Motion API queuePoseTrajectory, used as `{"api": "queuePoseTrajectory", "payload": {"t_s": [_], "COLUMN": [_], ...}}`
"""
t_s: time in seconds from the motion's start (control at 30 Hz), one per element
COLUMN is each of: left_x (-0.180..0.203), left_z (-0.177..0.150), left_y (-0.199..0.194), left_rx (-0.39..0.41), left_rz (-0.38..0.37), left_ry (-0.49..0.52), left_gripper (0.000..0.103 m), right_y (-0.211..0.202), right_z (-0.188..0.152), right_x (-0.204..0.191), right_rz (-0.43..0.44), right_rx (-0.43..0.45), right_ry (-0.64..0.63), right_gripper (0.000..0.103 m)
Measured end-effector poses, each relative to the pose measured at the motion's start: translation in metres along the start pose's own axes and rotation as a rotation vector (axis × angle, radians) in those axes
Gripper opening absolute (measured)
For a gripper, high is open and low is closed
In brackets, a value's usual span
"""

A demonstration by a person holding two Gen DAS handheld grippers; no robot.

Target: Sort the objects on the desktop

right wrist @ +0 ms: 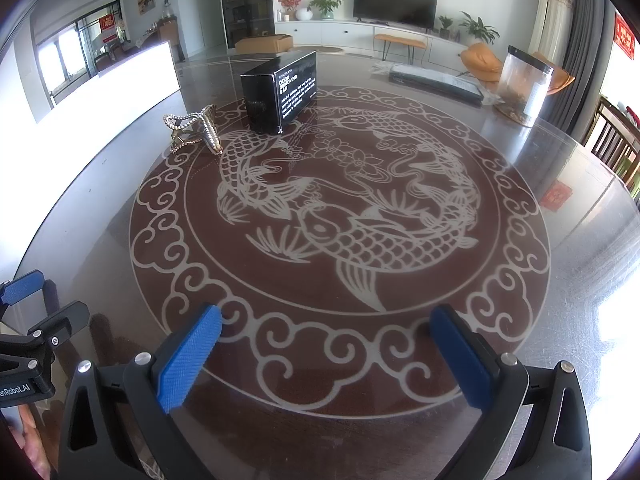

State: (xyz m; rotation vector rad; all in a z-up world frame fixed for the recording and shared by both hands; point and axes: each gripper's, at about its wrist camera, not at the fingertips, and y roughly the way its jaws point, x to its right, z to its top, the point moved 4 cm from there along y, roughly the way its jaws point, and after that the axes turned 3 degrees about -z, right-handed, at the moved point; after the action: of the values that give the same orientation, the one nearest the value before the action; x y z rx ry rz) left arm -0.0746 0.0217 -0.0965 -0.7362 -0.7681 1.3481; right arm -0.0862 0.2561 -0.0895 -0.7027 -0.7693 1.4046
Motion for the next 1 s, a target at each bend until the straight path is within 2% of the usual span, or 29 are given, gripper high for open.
{"api": "queuePoseTrajectory", "payload": {"t_s": [1.0], "left_x": [0.0011], "left_z": [0.0023], "left_y": [0.0035], "left_rx": [0.001], "left_rz": [0.008], "left_ry": [0.01], "left_gripper": [0.103], "right_y": [-0.0001], "right_z": [0.0001], "right_x": [0.0003], "right_rz": [-0.001], "right_rx": [-0.001], "right_ry": [0.001], "right_gripper": [0.103]}}
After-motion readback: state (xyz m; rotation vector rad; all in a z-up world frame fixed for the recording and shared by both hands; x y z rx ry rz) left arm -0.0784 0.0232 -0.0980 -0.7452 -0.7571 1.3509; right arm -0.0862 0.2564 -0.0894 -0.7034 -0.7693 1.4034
